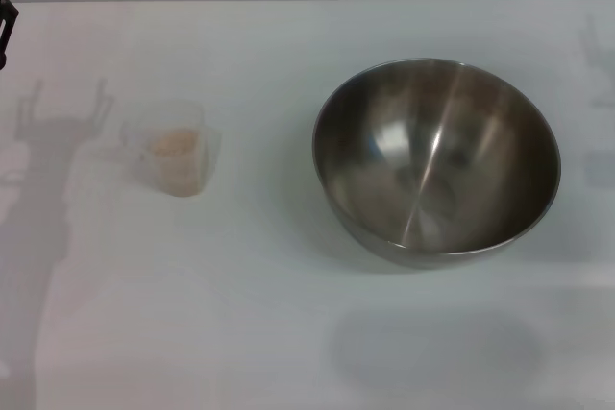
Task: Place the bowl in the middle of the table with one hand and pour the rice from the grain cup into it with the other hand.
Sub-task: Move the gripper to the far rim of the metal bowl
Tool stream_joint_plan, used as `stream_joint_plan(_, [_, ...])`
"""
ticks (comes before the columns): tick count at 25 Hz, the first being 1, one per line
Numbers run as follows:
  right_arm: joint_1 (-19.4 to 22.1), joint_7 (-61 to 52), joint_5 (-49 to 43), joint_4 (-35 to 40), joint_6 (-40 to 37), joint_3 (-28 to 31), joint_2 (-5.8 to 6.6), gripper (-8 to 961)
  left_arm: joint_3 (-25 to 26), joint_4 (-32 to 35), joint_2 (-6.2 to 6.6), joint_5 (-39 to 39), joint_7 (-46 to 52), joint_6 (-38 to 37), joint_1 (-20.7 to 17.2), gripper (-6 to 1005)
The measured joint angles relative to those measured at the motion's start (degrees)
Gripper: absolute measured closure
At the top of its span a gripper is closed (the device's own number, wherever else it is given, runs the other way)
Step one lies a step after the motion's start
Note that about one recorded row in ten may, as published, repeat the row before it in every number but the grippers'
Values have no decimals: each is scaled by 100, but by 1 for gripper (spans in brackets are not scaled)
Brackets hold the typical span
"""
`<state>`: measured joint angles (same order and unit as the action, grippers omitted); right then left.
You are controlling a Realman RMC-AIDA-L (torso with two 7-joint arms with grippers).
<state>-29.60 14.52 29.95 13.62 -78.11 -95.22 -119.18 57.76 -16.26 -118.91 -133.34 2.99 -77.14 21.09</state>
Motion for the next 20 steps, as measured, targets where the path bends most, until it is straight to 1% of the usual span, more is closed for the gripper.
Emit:
stream_joint_plan(15, [-46, 162, 5, 43, -5, 13, 7, 212, 8, 0, 7, 12, 0, 53, 22, 141])
stream_joint_plan(20, [-22, 579, 18, 122, 3, 13, 9, 212, 8, 0, 9, 10, -1, 53, 43, 142])
